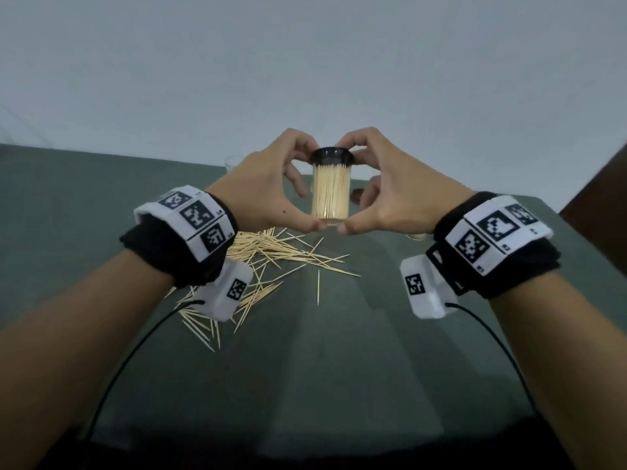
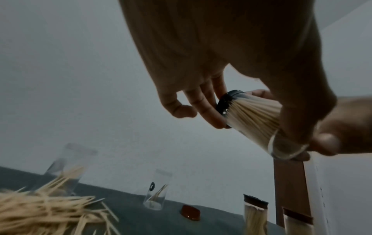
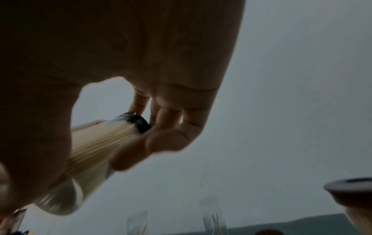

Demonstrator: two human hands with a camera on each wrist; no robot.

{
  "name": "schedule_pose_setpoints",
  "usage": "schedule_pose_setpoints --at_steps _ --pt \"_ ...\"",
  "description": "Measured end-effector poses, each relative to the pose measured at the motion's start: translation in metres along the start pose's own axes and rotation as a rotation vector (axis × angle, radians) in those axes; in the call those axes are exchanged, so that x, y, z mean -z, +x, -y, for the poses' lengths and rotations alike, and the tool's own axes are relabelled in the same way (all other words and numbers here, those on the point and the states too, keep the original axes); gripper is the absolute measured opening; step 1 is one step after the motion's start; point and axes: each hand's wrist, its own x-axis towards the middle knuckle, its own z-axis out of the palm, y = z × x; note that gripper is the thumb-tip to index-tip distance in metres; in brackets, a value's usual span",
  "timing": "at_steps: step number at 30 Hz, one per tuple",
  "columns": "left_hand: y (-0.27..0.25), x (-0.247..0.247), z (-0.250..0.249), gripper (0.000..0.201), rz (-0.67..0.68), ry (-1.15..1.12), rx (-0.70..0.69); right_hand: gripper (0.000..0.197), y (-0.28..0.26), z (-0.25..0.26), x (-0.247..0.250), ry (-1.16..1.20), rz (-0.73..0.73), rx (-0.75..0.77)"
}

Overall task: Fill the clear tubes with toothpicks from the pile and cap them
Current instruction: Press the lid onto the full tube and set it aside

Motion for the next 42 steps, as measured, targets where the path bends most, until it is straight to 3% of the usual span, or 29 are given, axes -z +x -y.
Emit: schedule_pose_setpoints --at_steps 3,7,9,14,18,24,29,34,37,39,42 --pt "0.025 -0.001 -0.008 0.088 0.009 0.008 -0.015 0.078 0.007 0.000 0.022 0.075 0.021 -0.063" --pt "0.061 -0.008 -0.014 0.090 0.058 0.043 -0.027 0.037 0.031 -0.010 0.044 0.101 -0.156 -0.147" --pt "0.079 -0.013 -0.011 0.094 0.053 0.077 -0.014 0.029 0.046 -0.021 0.052 0.070 -0.213 -0.187" --pt "0.122 -0.037 0.021 0.101 0.035 0.237 0.140 0.053 0.077 -0.049 0.059 -0.090 -0.225 -0.298" --pt "0.148 -0.060 0.055 0.086 0.064 0.485 0.300 0.036 0.093 -0.078 0.053 -0.461 -0.146 -0.328" --pt "0.170 -0.068 0.085 0.063 0.096 0.556 0.505 0.044 0.111 -0.125 0.033 -0.655 0.032 -0.417" --pt "0.178 -0.069 0.086 0.025 0.097 0.592 0.450 0.043 0.115 -0.141 0.026 -0.670 0.029 -0.418" --pt "0.173 -0.063 0.083 0.024 0.035 0.587 0.483 0.044 0.115 -0.141 0.024 -0.690 0.044 -0.418" --pt "0.163 -0.055 0.077 0.019 -0.009 0.533 0.440 0.067 0.110 -0.137 0.026 -0.730 0.057 -0.405" --pt "0.149 -0.047 0.072 0.014 -0.057 0.481 0.421 0.073 0.106 -0.129 0.027 -0.702 -0.009 -0.375" --pt "0.121 -0.033 0.067 0.014 -0.107 0.423 0.400 0.054 0.099 -0.114 0.023 -0.498 -0.257 -0.282"
